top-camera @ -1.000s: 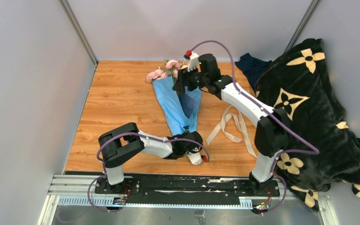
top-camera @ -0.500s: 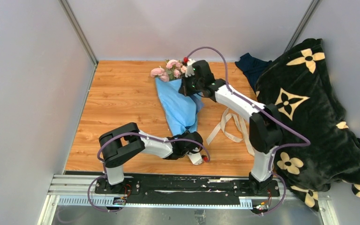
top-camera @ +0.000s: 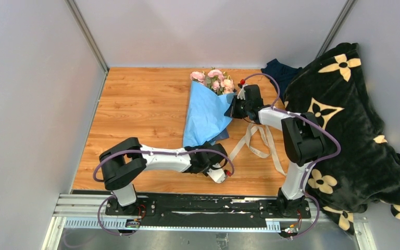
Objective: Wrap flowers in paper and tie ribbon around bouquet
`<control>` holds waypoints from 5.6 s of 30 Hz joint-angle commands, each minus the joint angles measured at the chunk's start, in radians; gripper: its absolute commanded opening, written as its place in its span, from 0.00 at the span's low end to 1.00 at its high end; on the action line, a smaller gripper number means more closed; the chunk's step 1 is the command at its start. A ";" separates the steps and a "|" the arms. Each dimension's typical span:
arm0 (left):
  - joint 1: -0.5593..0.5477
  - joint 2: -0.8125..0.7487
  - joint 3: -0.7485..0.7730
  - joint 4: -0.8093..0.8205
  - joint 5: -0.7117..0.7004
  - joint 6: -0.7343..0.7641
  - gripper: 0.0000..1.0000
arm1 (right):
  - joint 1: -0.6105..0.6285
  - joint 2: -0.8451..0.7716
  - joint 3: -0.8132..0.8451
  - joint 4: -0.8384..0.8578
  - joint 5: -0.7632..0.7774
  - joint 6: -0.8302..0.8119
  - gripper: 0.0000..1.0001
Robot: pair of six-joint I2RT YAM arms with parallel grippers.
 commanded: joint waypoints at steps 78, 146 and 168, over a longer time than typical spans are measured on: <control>0.234 0.163 0.248 -0.187 0.445 -0.600 0.75 | 0.003 -0.031 0.172 -0.507 -0.009 -0.232 0.36; 0.215 0.172 0.238 -0.229 0.493 -0.617 0.75 | -0.079 -0.165 0.081 -0.280 -0.310 -0.034 0.91; 0.212 0.178 0.241 -0.236 0.494 -0.615 0.75 | 0.012 0.190 0.035 0.002 -0.345 0.180 0.89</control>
